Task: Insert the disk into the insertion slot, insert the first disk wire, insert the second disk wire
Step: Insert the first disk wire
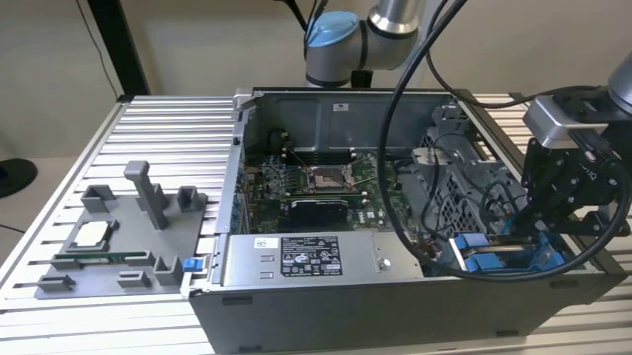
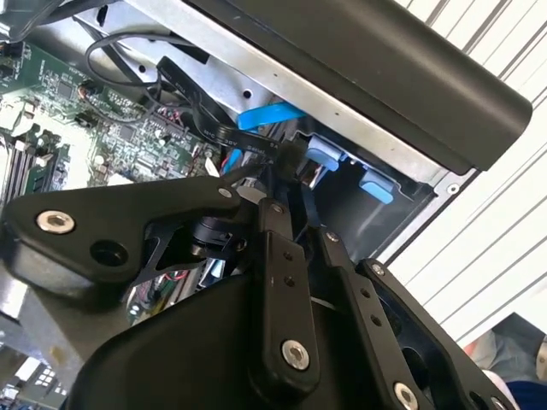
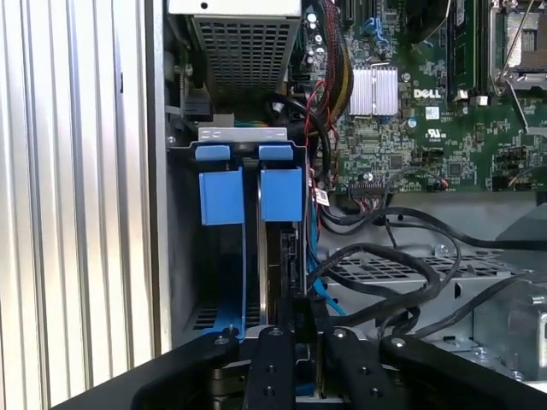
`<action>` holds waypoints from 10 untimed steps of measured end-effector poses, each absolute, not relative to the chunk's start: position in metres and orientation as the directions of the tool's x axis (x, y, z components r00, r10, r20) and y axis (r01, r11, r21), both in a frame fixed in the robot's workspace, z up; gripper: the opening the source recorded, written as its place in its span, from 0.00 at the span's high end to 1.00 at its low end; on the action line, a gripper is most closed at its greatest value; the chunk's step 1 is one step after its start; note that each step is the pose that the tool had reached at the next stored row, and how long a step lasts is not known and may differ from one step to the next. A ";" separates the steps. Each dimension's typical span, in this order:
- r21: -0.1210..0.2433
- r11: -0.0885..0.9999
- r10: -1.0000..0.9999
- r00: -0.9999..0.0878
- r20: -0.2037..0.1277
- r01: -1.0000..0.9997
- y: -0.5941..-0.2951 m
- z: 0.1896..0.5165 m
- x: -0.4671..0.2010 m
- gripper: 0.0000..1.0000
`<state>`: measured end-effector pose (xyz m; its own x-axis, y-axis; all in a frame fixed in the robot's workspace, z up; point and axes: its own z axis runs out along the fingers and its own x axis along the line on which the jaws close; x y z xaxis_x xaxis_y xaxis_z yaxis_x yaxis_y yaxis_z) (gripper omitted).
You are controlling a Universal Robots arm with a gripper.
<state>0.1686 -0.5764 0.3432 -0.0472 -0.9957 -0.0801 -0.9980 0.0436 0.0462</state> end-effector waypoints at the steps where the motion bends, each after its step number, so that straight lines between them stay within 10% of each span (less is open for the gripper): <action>1: 0.046 0.043 -0.996 -0.047 -0.080 -0.998 -0.577 0.343 0.169 1.00; 10: 0.046 0.043 -0.996 -0.047 -0.080 -0.998 -0.577 0.340 0.169 1.00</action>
